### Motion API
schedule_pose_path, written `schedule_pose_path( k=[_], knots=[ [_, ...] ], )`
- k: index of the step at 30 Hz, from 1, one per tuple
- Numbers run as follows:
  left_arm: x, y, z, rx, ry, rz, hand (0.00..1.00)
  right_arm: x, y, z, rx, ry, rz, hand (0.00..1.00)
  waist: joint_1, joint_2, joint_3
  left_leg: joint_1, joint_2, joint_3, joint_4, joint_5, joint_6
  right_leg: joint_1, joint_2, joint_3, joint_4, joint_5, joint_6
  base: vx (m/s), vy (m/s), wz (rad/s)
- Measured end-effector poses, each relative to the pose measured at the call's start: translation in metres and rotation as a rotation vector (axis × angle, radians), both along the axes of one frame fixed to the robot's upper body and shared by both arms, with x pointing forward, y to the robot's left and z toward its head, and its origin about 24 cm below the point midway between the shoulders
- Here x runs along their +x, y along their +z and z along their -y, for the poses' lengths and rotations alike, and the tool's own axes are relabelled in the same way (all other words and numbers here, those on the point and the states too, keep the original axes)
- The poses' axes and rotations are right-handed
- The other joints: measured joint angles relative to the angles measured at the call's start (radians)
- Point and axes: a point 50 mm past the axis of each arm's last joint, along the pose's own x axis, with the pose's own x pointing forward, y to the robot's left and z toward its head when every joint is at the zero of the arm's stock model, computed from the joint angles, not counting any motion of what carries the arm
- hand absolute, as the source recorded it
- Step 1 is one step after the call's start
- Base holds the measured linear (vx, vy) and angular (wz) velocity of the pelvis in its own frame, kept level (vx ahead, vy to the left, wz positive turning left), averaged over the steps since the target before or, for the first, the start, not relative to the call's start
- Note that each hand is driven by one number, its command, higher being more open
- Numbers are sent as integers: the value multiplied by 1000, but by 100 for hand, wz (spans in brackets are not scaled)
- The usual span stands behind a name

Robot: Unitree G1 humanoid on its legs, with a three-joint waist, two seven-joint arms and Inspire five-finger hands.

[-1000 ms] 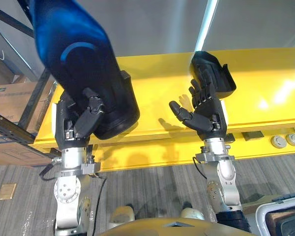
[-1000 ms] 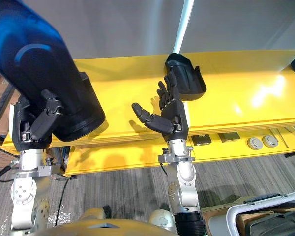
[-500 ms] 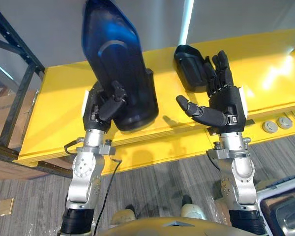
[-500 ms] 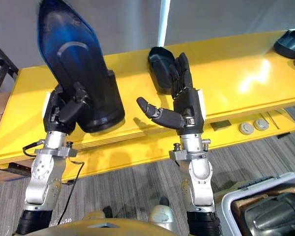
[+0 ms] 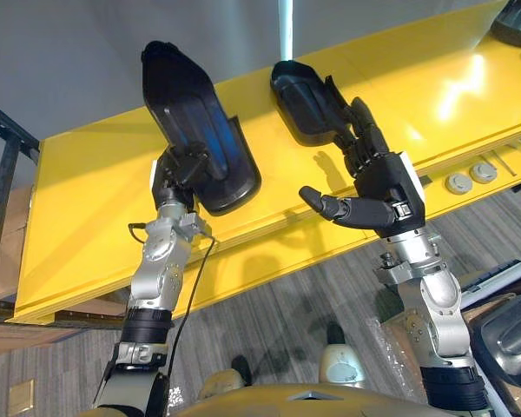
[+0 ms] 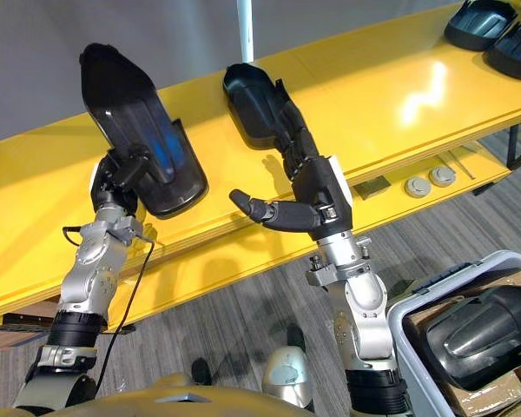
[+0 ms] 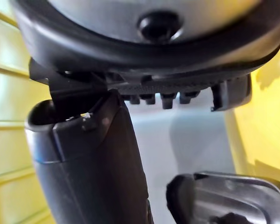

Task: Walk over and take three plastic housings, then place them on the shelf

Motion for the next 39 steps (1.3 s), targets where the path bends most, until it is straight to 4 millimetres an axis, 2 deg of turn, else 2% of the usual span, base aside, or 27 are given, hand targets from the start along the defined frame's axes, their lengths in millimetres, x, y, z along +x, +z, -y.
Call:
schedule_pose_path(
  k=[10, 12, 16, 17, 24, 27, 34, 39],
  knots=[
    [19, 16, -11, 53, 31, 14, 0, 2, 3, -7, -29, 87, 9, 100, -20, 8, 36, -24, -7, -6, -5, 25, 6, -42, -7, 1, 39, -5, -6, -62, -13, 2],
    [26, 28, -11, 57, 32, 45, 0, 7, 12, -13, -26, 129, 41, 100, -22, 13, 69, -42, -13, -14, 5, 32, 9, -59, -15, 0, 52, -5, -5, -83, -13, 8],
    [29, 37, -12, 50, 41, 71, 0, 9, 16, -24, -51, 194, 60, 100, -22, 20, 97, -67, -19, -28, 8, 44, 12, -84, -22, -6, 71, -5, -5, -61, -13, 11],
    [29, 38, -14, 55, 45, 74, 100, 9, 16, -28, -57, 213, 53, 100, -21, 21, 110, -70, -19, -33, 8, 47, 12, -84, -23, -11, 74, -5, -5, -47, -21, 9],
    [39, 50, -26, 119, 103, 77, 100, 14, 22, -49, -59, 287, 49, 100, -16, 3, 169, -108, -23, -49, 10, 63, 11, -131, -30, -18, 113, -12, -8, -37, -20, 8],
    [40, 55, -31, 168, 115, 84, 100, 15, 22, -52, -56, 291, 43, 100, -17, 3, 172, -122, -24, -51, 13, 64, 11, -150, -32, -17, 133, -21, -8, -13, -23, 4],
    [47, 64, -31, 225, 166, 96, 100, 16, 23, -54, -44, 283, 42, 100, -20, -5, 210, -123, -22, -49, 33, 61, 9, -154, -33, -16, 161, -32, -10, -24, -7, -1],
    [49, 68, -31, 232, 190, 107, 100, 15, 24, -57, -25, 287, 43, 100, -19, -11, 215, -139, -22, -47, 51, 58, 9, -167, -33, -10, 169, -33, -6, -41, -9, -2]
  ],
)
